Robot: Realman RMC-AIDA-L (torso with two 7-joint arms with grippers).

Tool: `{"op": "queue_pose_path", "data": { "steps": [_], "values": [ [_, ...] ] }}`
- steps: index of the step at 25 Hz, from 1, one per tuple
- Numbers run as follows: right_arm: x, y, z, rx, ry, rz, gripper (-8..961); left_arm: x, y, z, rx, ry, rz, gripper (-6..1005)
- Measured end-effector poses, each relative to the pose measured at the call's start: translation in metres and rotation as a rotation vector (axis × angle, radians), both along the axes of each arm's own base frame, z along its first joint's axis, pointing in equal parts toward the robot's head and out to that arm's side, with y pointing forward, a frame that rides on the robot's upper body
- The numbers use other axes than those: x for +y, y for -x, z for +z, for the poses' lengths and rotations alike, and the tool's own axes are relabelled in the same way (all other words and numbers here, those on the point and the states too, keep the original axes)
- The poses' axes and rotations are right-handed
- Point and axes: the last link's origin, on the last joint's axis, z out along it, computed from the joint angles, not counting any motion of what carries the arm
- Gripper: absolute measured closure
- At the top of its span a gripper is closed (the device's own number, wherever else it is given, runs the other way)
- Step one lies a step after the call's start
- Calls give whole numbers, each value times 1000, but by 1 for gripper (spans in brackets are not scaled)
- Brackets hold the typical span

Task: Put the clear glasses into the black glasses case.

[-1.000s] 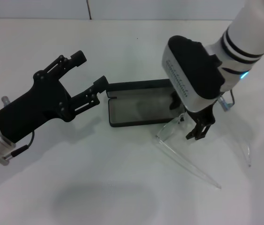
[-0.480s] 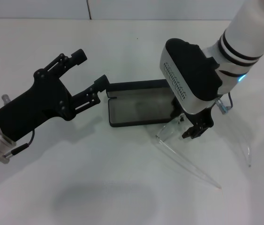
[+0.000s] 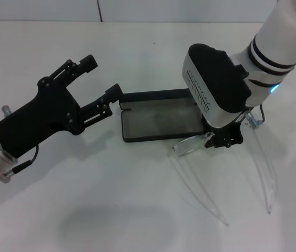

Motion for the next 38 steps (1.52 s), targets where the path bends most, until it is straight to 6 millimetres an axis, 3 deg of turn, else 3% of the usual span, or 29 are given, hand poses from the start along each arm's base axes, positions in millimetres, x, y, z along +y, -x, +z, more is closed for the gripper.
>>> {"op": "queue_pose_path", "data": {
  "steps": [5, 11, 14, 17, 21, 25, 27, 32, 38],
  "values": [
    [-6, -2, 4, -4, 10, -34, 753, -2, 1, 0, -2, 2, 0, 151],
    [-16, -7, 31, 91, 8, -144, 828, -6, -1, -1, -9, 15, -22, 151],
    [-21, -22, 62, 271, -60, -262, 832, -10, -4, -1, -14, 31, -52, 151],
    [-23, -30, 75, 392, -81, -351, 836, -15, -9, -2, -23, 55, -103, 151],
    [-30, -59, 94, 710, -107, -569, 841, -16, -19, -3, -31, 88, -171, 152],
    [-41, -85, 91, 972, -85, -734, 842, -10, -32, -10, -22, 128, -230, 152],
    [-46, -91, 87, 1014, -52, -798, 843, -7, -36, -13, -20, 143, -244, 152],
    [-59, -91, 77, 1005, 66, -895, 843, 7, -55, -26, -17, 214, -301, 153],
    [-62, -90, 73, 994, 92, -958, 844, 10, -65, -31, -1, 239, -345, 155]
  ]
}}
